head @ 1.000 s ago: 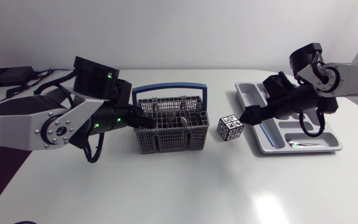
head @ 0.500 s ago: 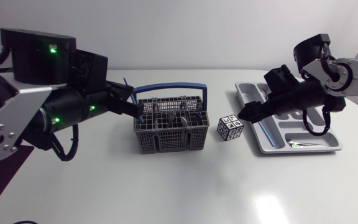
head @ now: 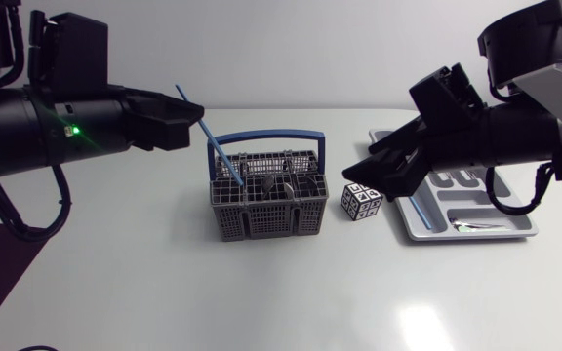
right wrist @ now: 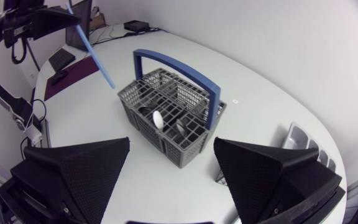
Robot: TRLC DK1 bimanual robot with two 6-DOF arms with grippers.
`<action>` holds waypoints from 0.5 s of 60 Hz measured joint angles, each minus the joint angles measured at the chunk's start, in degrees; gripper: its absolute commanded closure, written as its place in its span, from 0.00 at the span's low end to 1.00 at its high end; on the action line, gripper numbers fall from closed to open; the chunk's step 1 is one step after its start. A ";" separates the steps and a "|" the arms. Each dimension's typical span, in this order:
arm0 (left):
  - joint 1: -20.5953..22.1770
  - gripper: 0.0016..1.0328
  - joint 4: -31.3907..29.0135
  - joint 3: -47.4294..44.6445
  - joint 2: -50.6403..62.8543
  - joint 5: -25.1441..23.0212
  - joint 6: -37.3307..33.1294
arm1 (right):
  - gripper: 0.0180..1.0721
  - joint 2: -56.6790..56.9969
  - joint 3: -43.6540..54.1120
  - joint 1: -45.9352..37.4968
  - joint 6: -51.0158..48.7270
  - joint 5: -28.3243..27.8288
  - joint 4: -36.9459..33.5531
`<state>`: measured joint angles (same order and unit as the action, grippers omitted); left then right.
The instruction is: Transfer all utensils from the basket to the drawer tray.
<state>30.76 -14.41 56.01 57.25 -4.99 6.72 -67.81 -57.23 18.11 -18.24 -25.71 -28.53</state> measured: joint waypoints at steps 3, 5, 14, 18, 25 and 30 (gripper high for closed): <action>-0.44 0.96 -0.26 0.13 0.63 -2.56 1.29 | 0.07 0.42 0.07 1.86 -0.09 -0.44 0.02; -0.55 0.96 -0.37 0.33 1.38 -4.22 2.19 | 0.07 0.63 0.24 3.10 -0.24 -1.05 0.04; -0.76 0.96 -1.62 1.95 6.43 -12.81 5.44 | 0.08 0.70 1.07 8.90 -0.24 -2.78 0.31; -1.03 0.96 -2.16 2.89 8.68 -16.70 7.04 | 0.08 0.22 1.11 11.02 -0.26 -2.84 0.90; -1.84 0.96 -3.48 5.11 12.41 -22.95 9.05 | 0.11 -1.73 1.11 13.53 -0.26 -3.02 3.08; -2.27 0.96 -4.00 6.58 14.38 -25.44 9.94 | 0.15 -3.65 1.11 14.60 -0.26 -3.02 3.67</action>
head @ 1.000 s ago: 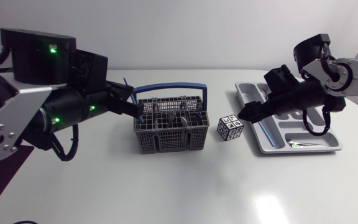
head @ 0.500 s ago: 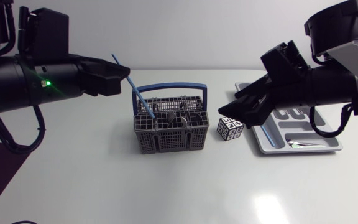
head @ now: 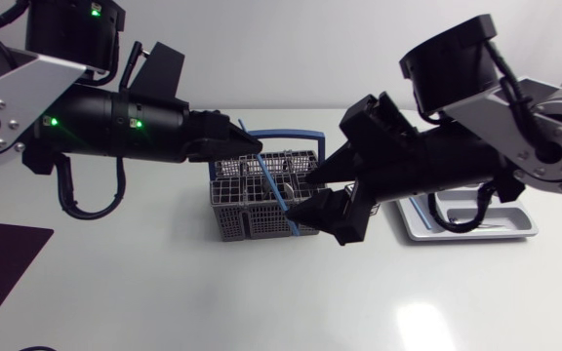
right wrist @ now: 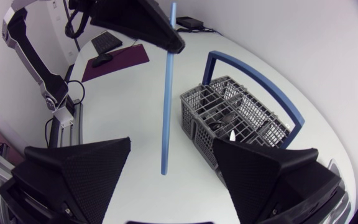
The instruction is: Transfer all utensils from the basket to the drawer tray.
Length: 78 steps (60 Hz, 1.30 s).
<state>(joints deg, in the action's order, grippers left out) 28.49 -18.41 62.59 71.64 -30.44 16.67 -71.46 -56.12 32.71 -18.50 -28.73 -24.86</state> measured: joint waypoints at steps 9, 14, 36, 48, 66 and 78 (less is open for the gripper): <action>-0.37 0.96 -1.09 1.20 1.46 -2.34 0.33 | 0.29 -3.23 -0.02 0.85 -0.04 -0.02 1.29; -0.37 0.96 -1.09 1.53 1.84 -2.36 0.35 | 0.40 -4.02 -0.02 1.03 -0.09 -0.04 1.77; -0.70 0.96 -1.31 1.77 2.69 -3.65 1.38 | 0.91 -4.17 -0.02 1.53 -1.27 -1.18 2.84; -0.74 0.95 -1.55 2.40 2.69 -4.04 1.40 | 0.93 -4.17 -0.02 1.86 -1.22 -1.22 2.89; -1.07 0.67 -2.38 2.43 2.69 -5.57 1.62 | 0.95 -3.87 0.55 1.70 -1.25 -0.72 2.97; -1.75 0.33 -2.40 5.55 2.95 -5.57 1.79 | 0.94 -3.10 2.56 2.08 -1.36 -1.53 2.51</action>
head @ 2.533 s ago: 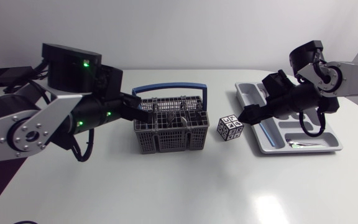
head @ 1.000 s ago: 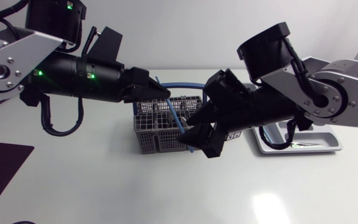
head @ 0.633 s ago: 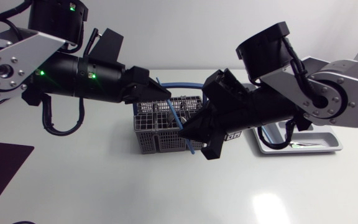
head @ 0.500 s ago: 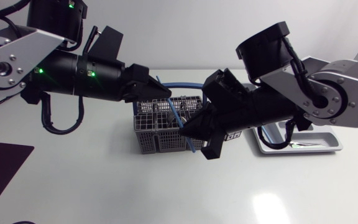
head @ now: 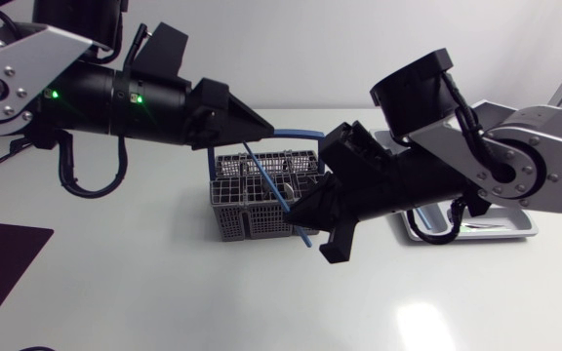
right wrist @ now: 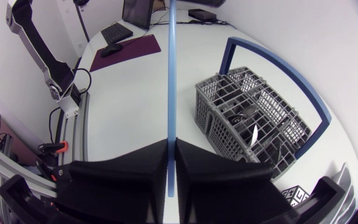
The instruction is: Transfer all utensils from the basket to the drawer tray.
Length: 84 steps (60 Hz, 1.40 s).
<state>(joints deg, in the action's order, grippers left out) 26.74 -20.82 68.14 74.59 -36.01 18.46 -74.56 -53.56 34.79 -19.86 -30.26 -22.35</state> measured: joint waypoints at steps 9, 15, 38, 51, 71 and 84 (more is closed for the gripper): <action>-3.61 0.28 -0.20 3.74 0.04 0.00 0.02 | 0.94 1.97 1.81 -1.66 -1.84 -0.17 -1.31; -6.71 0.28 -0.20 6.05 0.04 0.02 0.00 | 0.94 3.72 3.15 -7.34 -3.41 -1.77 -2.75; -1.86 0.28 -6.40 7.41 3.15 15.61 -7.82 | 0.94 -1.92 2.93 -38.60 -8.52 -3.63 -3.50; 6.91 0.28 -8.94 7.41 7.65 29.75 -11.06 | 0.94 -14.51 -2.45 -45.29 -7.56 1.90 -1.18; 14.64 0.28 -10.27 7.41 13.79 41.68 -12.17 | 0.87 -27.78 -9.94 -45.62 -2.75 9.07 0.35; 18.12 0.29 -11.82 8.41 18.19 50.60 -12.76 | 0.41 -30.91 -11.50 -44.26 -1.53 10.71 0.50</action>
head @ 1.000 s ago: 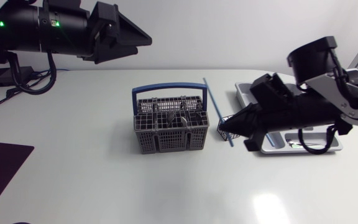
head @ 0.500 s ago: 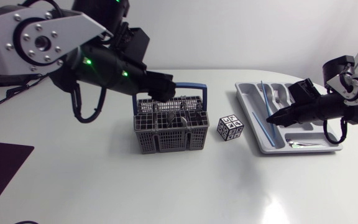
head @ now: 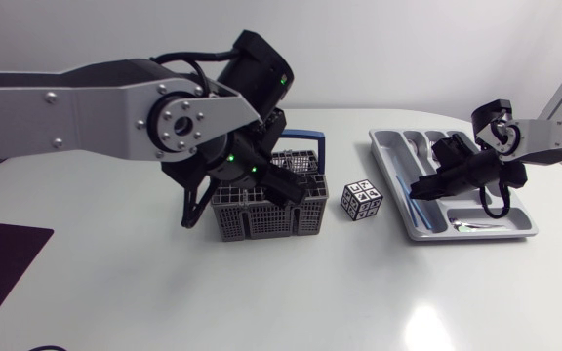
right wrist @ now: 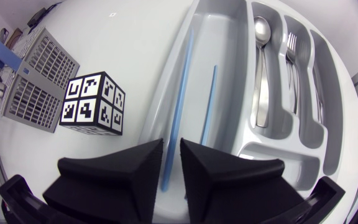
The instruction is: Transfer all utensils from the basket to the drawer tray.
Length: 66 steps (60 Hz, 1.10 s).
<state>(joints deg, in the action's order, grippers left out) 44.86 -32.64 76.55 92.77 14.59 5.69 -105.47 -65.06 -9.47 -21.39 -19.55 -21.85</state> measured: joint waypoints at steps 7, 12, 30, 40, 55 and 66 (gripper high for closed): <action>1.66 0.29 -0.52 0.87 1.81 3.72 -1.07 | 0.18 0.02 0.00 0.39 0.24 0.39 0.00; 2.64 0.34 -0.52 1.97 2.99 6.45 -1.95 | 0.14 0.13 0.02 0.72 0.37 0.57 -0.02; 3.21 0.43 -0.52 3.30 7.08 12.24 -4.28 | 0.10 5.25 1.57 1.95 0.37 0.81 -0.20; 3.23 0.56 -0.55 3.30 9.05 13.29 -4.35 | 0.10 7.15 2.97 2.69 0.37 0.81 -0.20; 3.32 0.78 -0.55 3.30 9.75 14.43 -4.46 | 0.10 8.04 3.69 2.69 0.35 0.81 -0.20; 3.32 0.95 -0.55 3.30 10.23 14.47 -4.48 | 0.09 9.03 4.31 2.69 0.35 0.83 -0.20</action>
<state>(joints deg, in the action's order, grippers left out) 48.18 -33.19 79.85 103.00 29.06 1.21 -96.44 -60.75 -6.79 -21.04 -18.72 -22.04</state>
